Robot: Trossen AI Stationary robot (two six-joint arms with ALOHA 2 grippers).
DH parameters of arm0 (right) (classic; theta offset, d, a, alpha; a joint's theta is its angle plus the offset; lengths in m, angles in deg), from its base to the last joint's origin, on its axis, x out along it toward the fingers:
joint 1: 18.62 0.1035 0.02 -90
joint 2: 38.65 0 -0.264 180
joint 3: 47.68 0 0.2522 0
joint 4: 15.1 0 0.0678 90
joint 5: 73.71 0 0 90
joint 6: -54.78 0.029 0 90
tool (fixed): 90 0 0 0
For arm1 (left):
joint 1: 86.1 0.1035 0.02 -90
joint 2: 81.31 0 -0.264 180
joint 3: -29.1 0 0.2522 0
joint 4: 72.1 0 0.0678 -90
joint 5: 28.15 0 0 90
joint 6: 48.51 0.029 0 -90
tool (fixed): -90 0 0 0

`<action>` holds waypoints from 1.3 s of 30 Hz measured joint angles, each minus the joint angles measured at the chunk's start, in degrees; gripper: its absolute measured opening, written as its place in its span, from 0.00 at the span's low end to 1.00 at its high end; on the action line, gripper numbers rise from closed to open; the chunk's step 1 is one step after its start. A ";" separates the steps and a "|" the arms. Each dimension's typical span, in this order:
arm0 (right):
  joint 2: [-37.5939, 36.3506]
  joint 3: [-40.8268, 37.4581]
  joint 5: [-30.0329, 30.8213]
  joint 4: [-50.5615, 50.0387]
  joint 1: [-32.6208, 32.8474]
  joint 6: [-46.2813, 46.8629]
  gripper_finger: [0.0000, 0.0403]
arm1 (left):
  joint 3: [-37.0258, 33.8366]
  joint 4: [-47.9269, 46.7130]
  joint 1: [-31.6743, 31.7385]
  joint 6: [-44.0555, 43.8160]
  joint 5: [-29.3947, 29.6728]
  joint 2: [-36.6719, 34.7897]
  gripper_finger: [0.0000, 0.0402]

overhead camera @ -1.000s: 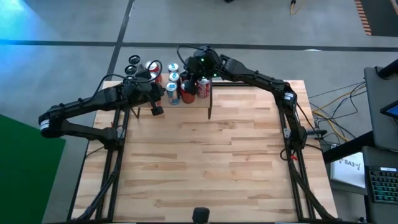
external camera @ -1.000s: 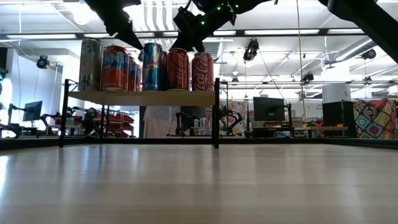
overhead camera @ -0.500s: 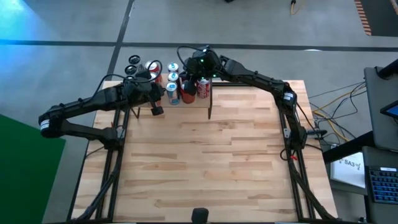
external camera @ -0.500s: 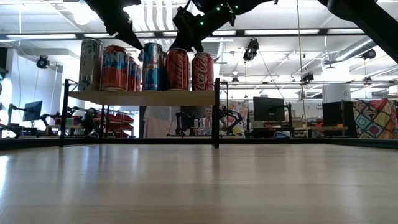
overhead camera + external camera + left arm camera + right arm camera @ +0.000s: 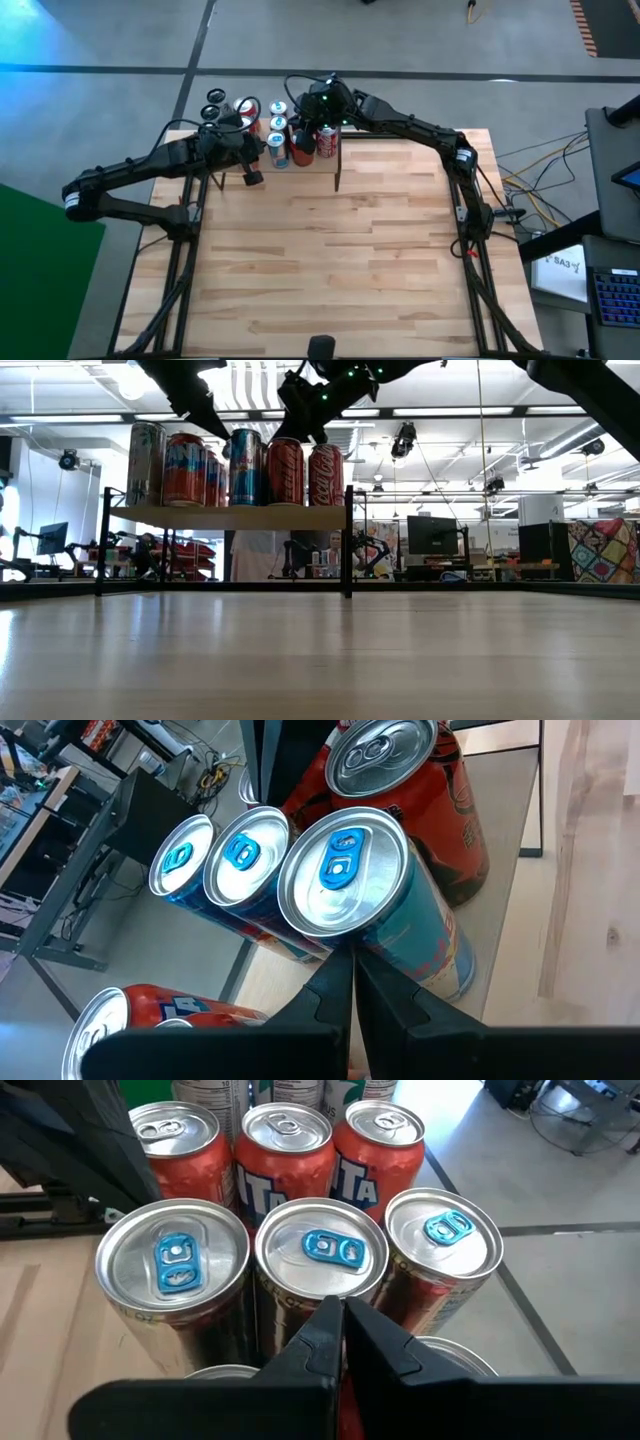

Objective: Place canned beverage on shelf
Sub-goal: Adjust the blue soda can on the shelf, then adjust the red white soda can on the shelf

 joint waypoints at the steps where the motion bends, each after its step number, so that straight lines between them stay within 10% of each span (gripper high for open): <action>1: -0.01 0.00 -0.01 0.00 0.03 0.01 0.02 | 0.00 0.02 0.01 -0.02 -0.01 0.07 0.00; 39: -8.79 0.74 -0.10 -12.80 -0.76 -4.50 0.02 | 0.00 0.93 -0.06 -1.40 0.45 -6.91 0.00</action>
